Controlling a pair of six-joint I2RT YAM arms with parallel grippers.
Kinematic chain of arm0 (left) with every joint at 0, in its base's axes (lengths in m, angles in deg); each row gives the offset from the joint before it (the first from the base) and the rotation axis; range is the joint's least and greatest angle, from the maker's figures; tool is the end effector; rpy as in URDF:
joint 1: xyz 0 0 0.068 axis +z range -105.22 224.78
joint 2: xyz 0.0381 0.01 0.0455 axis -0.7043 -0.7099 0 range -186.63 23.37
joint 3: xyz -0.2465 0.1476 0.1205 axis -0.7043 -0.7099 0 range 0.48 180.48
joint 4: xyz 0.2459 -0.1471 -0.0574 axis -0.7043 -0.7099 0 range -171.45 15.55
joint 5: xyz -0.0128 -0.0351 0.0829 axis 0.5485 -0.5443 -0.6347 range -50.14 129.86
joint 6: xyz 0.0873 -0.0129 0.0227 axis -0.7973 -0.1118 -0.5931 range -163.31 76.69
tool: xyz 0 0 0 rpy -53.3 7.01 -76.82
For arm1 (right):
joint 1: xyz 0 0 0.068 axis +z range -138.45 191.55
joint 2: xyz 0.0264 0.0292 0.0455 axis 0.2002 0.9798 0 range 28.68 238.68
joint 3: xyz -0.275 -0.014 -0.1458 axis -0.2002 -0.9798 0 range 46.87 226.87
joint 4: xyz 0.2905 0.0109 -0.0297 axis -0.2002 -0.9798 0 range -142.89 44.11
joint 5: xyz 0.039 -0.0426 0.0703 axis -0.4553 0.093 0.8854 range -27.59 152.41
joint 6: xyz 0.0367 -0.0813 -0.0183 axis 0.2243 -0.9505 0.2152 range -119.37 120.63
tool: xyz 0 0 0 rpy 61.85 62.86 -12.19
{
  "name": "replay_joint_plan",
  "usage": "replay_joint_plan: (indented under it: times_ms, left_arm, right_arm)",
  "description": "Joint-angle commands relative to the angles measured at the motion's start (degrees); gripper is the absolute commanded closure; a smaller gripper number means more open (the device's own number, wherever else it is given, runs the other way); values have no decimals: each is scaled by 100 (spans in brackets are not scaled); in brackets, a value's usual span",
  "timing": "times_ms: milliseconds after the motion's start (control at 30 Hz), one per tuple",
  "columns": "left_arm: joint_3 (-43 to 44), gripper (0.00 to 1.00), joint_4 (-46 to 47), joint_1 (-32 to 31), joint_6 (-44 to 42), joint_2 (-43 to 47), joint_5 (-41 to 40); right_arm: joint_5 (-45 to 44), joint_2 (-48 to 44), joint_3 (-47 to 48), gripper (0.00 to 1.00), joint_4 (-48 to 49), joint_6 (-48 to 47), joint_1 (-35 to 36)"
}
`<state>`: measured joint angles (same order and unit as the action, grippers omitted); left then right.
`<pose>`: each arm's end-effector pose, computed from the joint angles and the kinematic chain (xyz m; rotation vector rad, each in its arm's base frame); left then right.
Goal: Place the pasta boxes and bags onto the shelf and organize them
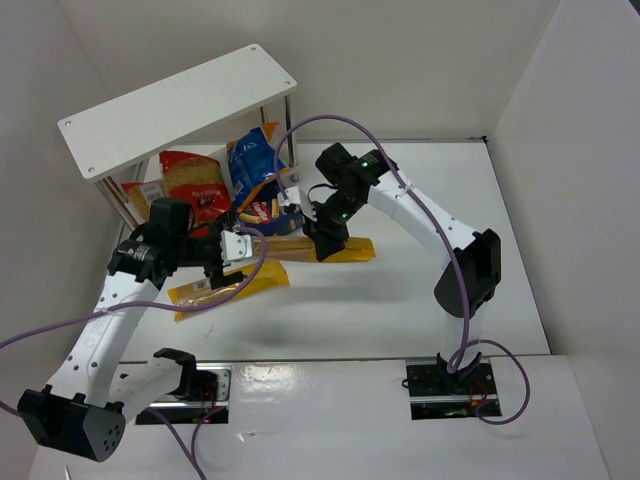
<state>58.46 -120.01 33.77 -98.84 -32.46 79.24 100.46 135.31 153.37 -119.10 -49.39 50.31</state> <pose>0.2101 -0.0937 0.3411 1.4406 1.5987 -0.3575 0.2995 0.3049 0.3315 -1.9572 1.8076 0.8747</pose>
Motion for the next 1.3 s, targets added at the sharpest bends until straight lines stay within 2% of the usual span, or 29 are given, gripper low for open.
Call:
replay_joint_plan:
  times_ms: [0, 133, 333, 533, 667, 1033, 1267]
  left_arm:
    - [276, 0, -41, -112, -406, -42, 387]
    - [328, 0, -41, -227, -406, -94, 571]
    - [328, 0, 442, -350, -56, -94, 676]
    - [-49, 0, 1031, -350, 209, -155, 1036]
    - [-190, 0, 1313, -350, 306, -209, 976]
    - [-427, 0, 2033, -622, 560, -314, 124]
    - [-532, 0, 2534, -877, 842, -367, -869]
  right_arm:
    - [511, -37, 556, 100, -123, -210, 70]
    - [511, 182, 749, 100, -123, -158, 70]
    - [696, 323, 864, 100, -123, -157, 123]
    - [836, 323, 1048, 100, -123, -104, 175]
    - [836, 323, 1048, 100, -123, -52, 228]
    - [898, 498, 1461, 100, -123, 203, 413]
    - [846, 745, 1944, 100, -123, 466, 413]
